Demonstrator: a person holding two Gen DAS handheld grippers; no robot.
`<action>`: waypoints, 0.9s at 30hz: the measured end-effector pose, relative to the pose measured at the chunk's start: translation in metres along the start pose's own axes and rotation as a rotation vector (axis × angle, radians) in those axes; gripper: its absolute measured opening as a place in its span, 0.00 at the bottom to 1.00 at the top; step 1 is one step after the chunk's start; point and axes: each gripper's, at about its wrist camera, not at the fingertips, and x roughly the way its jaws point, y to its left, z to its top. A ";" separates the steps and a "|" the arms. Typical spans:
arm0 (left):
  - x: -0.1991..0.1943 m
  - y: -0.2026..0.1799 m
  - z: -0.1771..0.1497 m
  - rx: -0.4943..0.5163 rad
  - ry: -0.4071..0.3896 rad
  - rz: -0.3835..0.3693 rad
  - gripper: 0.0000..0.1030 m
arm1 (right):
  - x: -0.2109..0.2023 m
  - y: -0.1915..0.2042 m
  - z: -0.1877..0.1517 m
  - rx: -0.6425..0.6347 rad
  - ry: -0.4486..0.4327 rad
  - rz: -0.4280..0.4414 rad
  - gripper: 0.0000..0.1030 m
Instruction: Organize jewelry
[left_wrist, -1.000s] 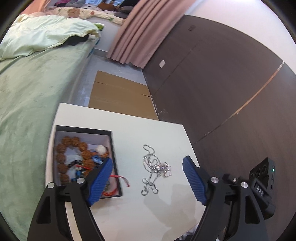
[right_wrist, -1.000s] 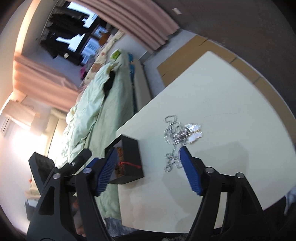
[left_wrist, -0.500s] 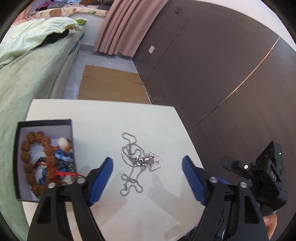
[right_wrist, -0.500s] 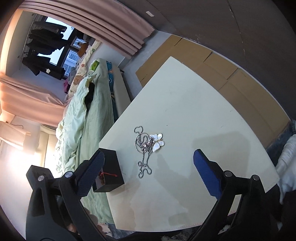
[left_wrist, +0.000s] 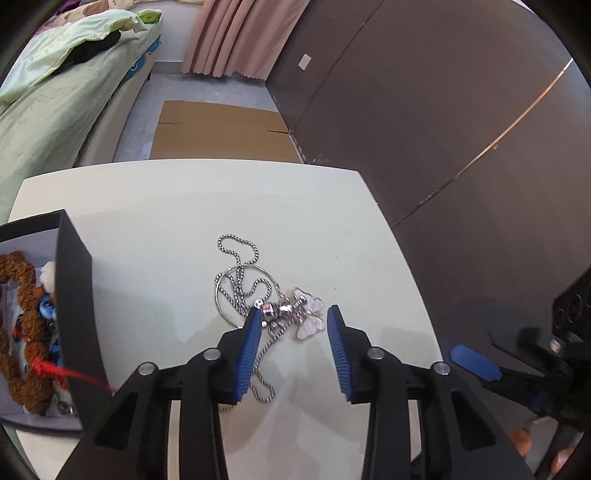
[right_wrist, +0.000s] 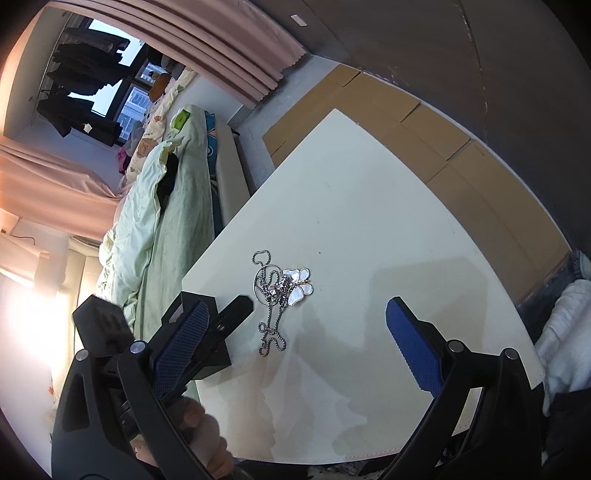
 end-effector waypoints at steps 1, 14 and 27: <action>0.002 0.001 0.001 -0.002 0.003 0.004 0.31 | 0.000 0.000 0.000 -0.003 0.001 0.000 0.94; 0.033 -0.001 0.001 0.077 0.029 0.098 0.30 | -0.002 -0.004 0.002 -0.006 0.006 0.004 0.94; 0.025 0.004 0.000 0.063 0.042 0.085 0.00 | 0.003 -0.001 -0.001 -0.023 0.017 -0.008 0.94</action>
